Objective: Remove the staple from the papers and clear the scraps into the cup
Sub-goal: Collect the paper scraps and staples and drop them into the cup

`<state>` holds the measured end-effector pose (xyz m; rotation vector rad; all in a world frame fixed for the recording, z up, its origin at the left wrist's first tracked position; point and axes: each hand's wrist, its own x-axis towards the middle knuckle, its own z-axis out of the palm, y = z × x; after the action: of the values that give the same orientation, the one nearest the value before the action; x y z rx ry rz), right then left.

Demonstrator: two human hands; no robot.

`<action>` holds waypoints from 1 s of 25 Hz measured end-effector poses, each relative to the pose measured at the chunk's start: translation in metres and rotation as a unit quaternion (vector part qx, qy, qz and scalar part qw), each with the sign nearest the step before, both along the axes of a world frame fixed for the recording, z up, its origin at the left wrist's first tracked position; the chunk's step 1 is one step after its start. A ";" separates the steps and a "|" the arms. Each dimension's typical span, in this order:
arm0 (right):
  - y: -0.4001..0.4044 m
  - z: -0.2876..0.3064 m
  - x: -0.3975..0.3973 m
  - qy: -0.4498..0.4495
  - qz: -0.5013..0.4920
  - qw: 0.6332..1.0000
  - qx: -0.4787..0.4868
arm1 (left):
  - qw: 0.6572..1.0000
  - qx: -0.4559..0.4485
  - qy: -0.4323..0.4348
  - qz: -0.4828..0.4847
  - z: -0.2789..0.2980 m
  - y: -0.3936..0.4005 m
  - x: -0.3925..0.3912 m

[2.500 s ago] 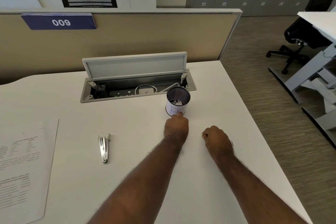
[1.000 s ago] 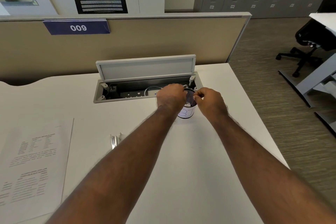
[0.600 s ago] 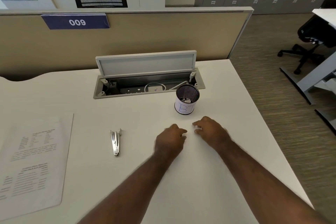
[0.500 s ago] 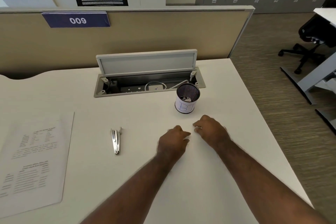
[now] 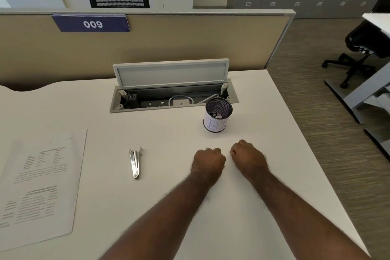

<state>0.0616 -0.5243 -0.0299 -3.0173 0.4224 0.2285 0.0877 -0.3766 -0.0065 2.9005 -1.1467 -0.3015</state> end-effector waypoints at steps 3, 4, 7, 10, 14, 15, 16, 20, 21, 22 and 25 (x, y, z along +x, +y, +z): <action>-0.008 0.005 0.000 -0.022 -0.059 0.997 0.049 | 0.996 0.037 -0.030 -0.071 0.007 -0.003 -0.001; -0.010 0.007 0.000 -0.028 -0.071 0.995 0.060 | 0.993 0.069 -0.027 -0.088 0.013 -0.003 -0.002; -0.016 0.018 -0.002 -0.045 -0.089 0.991 0.084 | 0.988 0.107 -0.040 -0.107 0.022 -0.006 -0.006; -0.019 0.036 0.002 -0.086 -0.090 0.983 0.135 | 0.985 0.084 -0.102 -0.111 0.017 -0.007 -0.009; -0.014 0.069 0.029 -0.174 -0.075 0.968 0.164 | 0.986 0.099 -0.080 -0.111 0.017 -0.007 -0.013; -0.012 0.076 0.039 -0.191 -0.068 0.966 0.161 | 0.986 0.098 -0.077 -0.111 0.016 -0.006 -0.012; -0.009 0.083 0.050 -0.203 -0.062 0.964 0.157 | 0.986 0.095 -0.080 -0.115 0.016 -0.005 -0.010; 0.002 0.096 0.082 -0.201 -0.047 0.969 0.136 | 0.983 0.088 -0.059 -0.152 0.015 -0.006 -0.006; 0.004 0.096 0.086 -0.195 -0.048 0.971 0.133 | 0.984 0.085 -0.044 -0.149 0.012 -0.008 -0.003; 0.005 0.096 0.089 -0.190 -0.049 0.972 0.131 | 0.986 0.070 -0.044 -0.147 0.010 -0.011 0.000; 0.007 0.093 0.090 -0.182 -0.052 0.974 0.128 | 0.992 0.043 -0.017 -0.118 0.012 -0.020 0.002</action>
<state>0.1521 -0.5169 0.0633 -2.6917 0.4701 -0.2547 0.0896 -0.3967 0.0053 2.8537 -1.5219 -0.3116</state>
